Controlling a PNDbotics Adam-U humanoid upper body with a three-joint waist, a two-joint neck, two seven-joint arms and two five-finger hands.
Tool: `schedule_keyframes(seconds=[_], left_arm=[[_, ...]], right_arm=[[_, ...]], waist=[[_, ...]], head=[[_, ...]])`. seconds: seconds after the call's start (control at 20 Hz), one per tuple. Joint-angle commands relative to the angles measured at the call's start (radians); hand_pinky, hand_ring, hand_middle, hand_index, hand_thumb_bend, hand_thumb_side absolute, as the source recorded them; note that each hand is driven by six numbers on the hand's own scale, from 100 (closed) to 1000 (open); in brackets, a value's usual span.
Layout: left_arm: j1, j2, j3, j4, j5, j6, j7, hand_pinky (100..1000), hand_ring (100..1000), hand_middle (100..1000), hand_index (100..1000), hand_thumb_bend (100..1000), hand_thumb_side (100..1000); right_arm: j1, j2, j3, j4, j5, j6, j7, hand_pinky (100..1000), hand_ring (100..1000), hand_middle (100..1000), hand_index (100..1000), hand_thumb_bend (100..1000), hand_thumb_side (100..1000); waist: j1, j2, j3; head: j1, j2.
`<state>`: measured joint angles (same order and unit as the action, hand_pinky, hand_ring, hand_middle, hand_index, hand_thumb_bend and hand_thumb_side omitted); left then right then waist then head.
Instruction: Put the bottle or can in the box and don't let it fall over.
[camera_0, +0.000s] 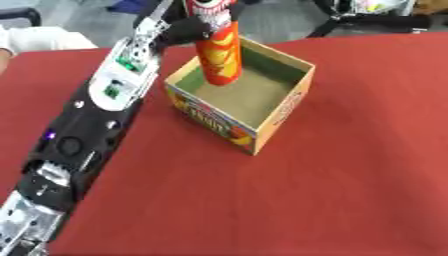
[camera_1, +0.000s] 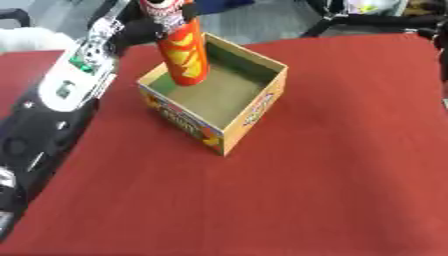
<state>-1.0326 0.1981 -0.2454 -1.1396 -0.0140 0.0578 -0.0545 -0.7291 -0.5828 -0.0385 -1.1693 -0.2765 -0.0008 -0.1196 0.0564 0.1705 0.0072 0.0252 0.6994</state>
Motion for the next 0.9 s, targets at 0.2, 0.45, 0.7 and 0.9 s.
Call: schedule_keyframes(seconds=[0.2,0.45,0.7,0.9], left_arm=[[-0.039,-0.008,0.029,0.04,-0.028,-0.038,0.027,821,740,565,705,434,388],[-0.036,-0.002,0.031,0.069,-0.102,-0.049,-0.007,909,882,800,916,911,620],[-0.031,0.005,0.048,0.088,-0.16,-0.04,-0.028,910,883,789,907,934,633],[-0.026,0.009,0.055,0.084,-0.15,-0.04,-0.023,904,877,779,895,875,617]], right_arm=[[-0.031,-0.011,-0.001,-0.019,0.008,-0.001,0.007,877,764,825,870,100,919],[-0.029,-0.011,-0.001,-0.019,0.01,0.001,0.008,876,764,825,870,100,922],[-0.025,-0.01,-0.002,-0.017,0.011,0.001,0.008,876,764,826,870,100,923],[-0.023,-0.01,-0.003,-0.016,0.012,0.001,0.008,876,764,826,870,100,922]], waist=[[-0.005,-0.001,-0.018],[-0.002,0.005,-0.021],[-0.001,0.004,-0.016],[-0.003,0.001,-0.012]], head=[[0.008,-0.026],[0.007,-0.025],[0.003,-0.022],[0.003,-0.02]])
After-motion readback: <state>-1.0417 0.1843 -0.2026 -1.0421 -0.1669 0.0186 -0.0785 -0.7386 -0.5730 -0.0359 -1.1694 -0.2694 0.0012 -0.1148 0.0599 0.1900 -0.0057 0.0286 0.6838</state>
